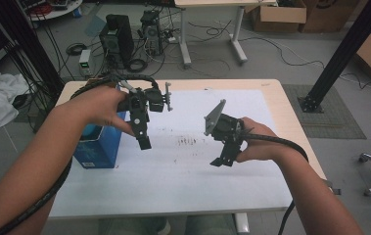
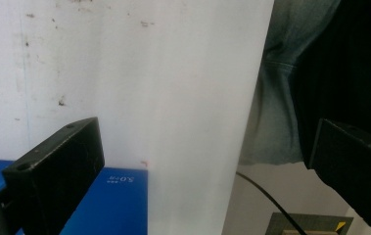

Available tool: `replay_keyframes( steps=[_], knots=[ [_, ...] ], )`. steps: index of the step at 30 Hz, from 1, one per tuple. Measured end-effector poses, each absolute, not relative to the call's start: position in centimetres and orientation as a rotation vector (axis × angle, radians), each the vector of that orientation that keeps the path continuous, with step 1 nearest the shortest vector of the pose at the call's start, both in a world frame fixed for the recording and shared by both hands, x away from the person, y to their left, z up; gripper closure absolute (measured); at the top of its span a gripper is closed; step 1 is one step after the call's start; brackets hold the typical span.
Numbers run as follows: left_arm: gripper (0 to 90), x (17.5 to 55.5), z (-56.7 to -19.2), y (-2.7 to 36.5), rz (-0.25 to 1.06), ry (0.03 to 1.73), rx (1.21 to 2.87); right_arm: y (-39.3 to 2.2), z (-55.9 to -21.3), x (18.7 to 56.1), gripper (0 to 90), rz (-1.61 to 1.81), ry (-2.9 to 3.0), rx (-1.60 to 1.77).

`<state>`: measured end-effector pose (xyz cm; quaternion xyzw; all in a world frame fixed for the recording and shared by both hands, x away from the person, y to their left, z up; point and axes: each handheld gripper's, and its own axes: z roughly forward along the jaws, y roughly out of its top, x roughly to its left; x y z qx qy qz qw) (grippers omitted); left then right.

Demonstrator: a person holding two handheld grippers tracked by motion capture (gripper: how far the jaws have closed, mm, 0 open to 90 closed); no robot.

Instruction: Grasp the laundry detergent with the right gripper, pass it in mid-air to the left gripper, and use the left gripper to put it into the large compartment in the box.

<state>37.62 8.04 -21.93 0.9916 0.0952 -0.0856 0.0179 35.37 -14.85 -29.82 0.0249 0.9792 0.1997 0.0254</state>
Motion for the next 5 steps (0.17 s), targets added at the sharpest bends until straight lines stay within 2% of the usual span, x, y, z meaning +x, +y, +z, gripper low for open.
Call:
replay_keyframes(
  steps=[5],
  knots=[
    [0.1, 37.58, -21.97, 8.09, -0.262, 0.290, 3.083, -14.78, -29.91, 35.33, 0.0, 0.616, 3.028, 0.073]
  ],
)
